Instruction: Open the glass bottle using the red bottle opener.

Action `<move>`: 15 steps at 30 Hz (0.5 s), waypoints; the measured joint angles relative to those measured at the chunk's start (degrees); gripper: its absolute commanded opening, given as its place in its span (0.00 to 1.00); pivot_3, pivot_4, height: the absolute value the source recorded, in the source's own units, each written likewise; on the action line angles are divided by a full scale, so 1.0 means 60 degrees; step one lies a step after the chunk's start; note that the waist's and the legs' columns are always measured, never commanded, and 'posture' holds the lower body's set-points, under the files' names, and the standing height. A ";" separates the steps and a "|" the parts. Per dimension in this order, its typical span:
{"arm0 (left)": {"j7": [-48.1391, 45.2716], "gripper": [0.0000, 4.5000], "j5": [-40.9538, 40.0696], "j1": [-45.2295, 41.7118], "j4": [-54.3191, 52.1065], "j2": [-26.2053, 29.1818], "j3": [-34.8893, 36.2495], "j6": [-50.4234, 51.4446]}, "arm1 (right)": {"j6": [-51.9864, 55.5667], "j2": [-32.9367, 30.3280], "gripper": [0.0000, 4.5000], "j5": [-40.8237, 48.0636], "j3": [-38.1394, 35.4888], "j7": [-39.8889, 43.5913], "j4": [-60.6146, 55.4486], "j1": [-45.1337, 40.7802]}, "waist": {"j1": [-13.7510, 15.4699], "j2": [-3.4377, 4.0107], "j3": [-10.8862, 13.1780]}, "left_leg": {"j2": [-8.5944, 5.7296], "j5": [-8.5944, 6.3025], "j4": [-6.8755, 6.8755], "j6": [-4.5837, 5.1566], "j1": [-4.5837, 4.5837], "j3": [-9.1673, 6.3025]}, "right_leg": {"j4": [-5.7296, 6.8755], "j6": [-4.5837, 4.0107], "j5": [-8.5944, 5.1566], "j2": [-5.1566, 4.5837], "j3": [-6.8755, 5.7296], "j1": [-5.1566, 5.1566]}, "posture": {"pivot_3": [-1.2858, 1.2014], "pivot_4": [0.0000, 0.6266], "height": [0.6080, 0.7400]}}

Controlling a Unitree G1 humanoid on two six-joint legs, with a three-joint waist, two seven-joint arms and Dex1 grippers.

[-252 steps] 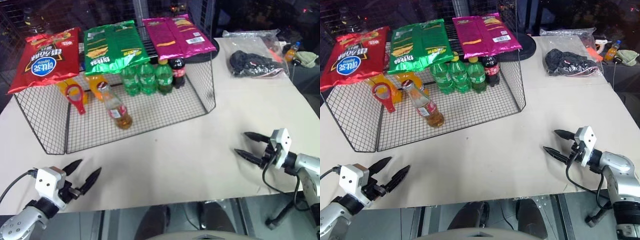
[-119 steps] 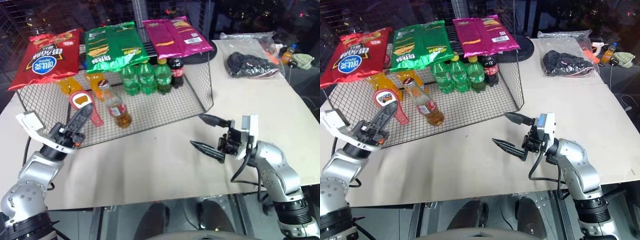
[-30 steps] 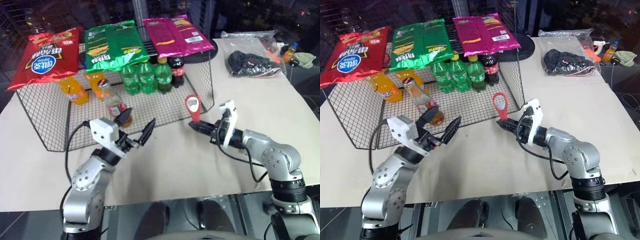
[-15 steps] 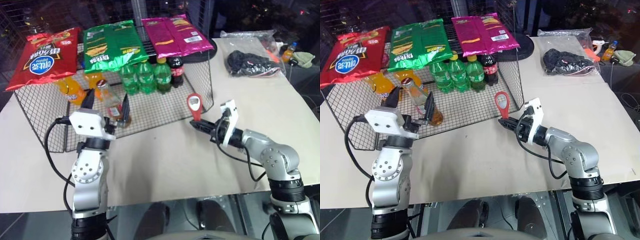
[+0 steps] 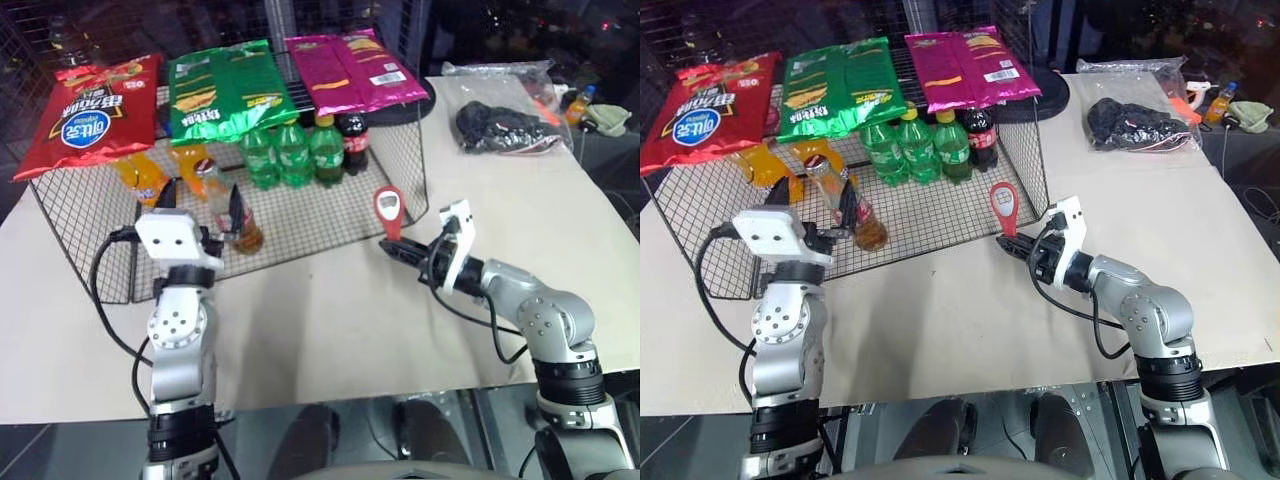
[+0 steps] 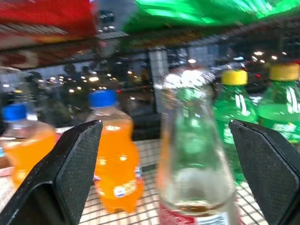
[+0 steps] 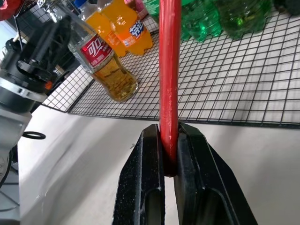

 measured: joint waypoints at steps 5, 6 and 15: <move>-0.0211 0.99 -0.0183 -0.0043 0.0541 -0.0012 -0.0069 0.0048 | -0.0166 0.0033 0.00 -0.0134 0.0064 0.0000 -0.0050 0.0000 | -0.0007 0.0000 0.0000 | 0.0002 0.0000 0.0000 -0.0001 0.0000 -0.0004 | 0.0003 0.0000 0.0000 0.0002 -0.0001 -0.0002 | 0.52 0.24 1.00; -0.0218 0.99 -0.0228 -0.0098 0.0711 -0.0023 -0.0068 0.0049 | -0.0196 0.0079 0.00 -0.0146 0.0086 -0.0001 -0.0065 0.0000 | -0.0006 0.0000 0.0000 | 0.0002 0.0001 0.0000 -0.0001 0.0001 -0.0004 | 0.0004 0.0000 0.0000 0.0001 -0.0002 -0.0001 | 0.52 0.24 1.00; -0.0251 0.99 -0.0281 -0.0672 0.1411 -0.0056 -0.0163 0.0129 | -0.0262 0.0205 0.00 -0.0324 0.0181 -0.0074 -0.0071 0.0002 | -0.0003 -0.0001 0.0000 | -0.0001 0.0001 0.0004 -0.0001 -0.0001 -0.0005 | 0.0004 0.0000 0.0000 -0.0001 -0.0003 -0.0001 | 0.52 0.24 1.00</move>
